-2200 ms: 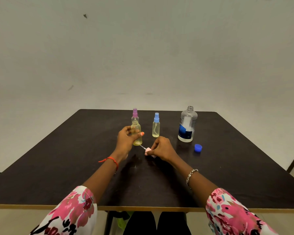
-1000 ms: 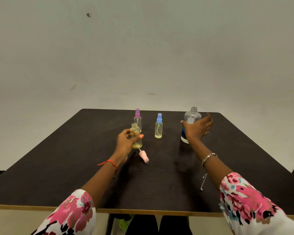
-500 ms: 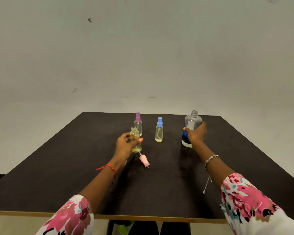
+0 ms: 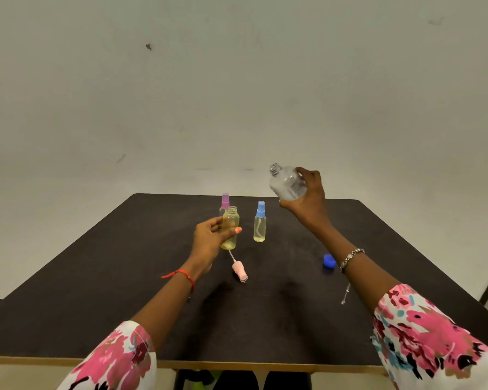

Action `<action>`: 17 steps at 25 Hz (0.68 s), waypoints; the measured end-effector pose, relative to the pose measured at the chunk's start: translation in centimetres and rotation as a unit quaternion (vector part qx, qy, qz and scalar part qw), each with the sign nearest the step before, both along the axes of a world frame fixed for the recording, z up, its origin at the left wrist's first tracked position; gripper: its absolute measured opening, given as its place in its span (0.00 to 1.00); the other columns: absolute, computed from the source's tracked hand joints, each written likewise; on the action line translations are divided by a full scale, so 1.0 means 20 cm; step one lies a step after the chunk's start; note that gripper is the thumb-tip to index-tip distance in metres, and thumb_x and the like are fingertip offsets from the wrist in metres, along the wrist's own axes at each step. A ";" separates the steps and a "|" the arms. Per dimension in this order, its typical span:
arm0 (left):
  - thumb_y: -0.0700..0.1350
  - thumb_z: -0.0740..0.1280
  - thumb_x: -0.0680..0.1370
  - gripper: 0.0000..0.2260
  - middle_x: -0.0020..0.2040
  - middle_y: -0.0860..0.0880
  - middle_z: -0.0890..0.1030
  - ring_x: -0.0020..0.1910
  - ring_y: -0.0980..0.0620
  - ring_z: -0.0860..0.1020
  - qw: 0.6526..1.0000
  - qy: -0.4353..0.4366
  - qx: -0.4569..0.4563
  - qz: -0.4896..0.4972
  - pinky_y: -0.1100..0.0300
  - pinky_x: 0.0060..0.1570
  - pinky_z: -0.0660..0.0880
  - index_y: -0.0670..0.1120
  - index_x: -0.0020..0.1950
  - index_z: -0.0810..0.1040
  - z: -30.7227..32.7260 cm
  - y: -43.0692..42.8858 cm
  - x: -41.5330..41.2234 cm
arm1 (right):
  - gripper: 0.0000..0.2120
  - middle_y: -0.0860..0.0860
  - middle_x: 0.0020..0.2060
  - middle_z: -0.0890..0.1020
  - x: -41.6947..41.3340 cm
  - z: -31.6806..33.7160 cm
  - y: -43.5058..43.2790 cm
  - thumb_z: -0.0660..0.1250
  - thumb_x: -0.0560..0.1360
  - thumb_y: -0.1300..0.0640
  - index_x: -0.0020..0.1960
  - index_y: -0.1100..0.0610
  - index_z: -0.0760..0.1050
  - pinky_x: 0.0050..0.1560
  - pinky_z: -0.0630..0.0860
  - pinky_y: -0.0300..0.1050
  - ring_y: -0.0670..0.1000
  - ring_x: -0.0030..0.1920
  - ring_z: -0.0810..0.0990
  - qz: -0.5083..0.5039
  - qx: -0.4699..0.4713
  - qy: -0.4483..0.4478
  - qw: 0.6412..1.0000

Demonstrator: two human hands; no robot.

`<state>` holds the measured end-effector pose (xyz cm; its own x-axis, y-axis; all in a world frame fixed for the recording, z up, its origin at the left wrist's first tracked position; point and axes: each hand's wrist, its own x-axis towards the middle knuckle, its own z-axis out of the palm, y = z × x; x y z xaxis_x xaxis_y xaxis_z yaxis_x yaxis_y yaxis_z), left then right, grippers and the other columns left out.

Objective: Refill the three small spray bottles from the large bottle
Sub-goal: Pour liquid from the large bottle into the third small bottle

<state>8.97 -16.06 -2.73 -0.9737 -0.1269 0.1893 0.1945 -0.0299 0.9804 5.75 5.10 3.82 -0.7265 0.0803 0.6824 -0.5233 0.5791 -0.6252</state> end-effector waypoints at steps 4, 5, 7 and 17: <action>0.39 0.74 0.66 0.22 0.54 0.43 0.81 0.53 0.48 0.80 1.000 0.021 -0.001 -0.002 0.52 0.55 0.77 0.41 0.59 0.77 0.07 0.02 0.01 | 0.36 0.57 0.59 0.75 0.06 0.05 -0.04 0.77 0.59 0.58 0.64 0.58 0.68 0.57 0.73 0.59 0.56 0.57 0.74 0.038 0.087 0.018 0.995; 0.39 0.74 0.66 0.20 0.53 0.43 0.82 0.51 0.49 0.80 1.000 0.025 0.002 -0.004 0.53 0.54 0.77 0.42 0.58 0.78 0.09 0.02 0.01 | 0.35 0.56 0.58 0.77 0.07 0.06 -0.05 0.76 0.60 0.57 0.64 0.57 0.69 0.57 0.73 0.59 0.57 0.56 0.74 0.035 0.110 0.022 0.993; 0.39 0.75 0.66 0.16 0.48 0.46 0.83 0.47 0.53 0.81 0.999 0.035 0.009 -0.009 0.55 0.51 0.78 0.47 0.53 0.80 0.11 0.02 0.03 | 0.34 0.55 0.56 0.78 0.10 0.09 -0.06 0.74 0.60 0.53 0.63 0.57 0.70 0.59 0.71 0.58 0.56 0.55 0.74 0.027 0.145 0.032 0.989; 0.39 0.75 0.65 0.15 0.45 0.50 0.82 0.47 0.54 0.80 0.999 0.045 0.004 -0.029 0.60 0.47 0.77 0.52 0.49 0.79 0.16 0.06 0.08 | 0.32 0.52 0.58 0.78 0.13 0.15 -0.07 0.69 0.60 0.51 0.64 0.56 0.71 0.60 0.61 0.50 0.56 0.58 0.73 0.024 0.246 0.065 0.967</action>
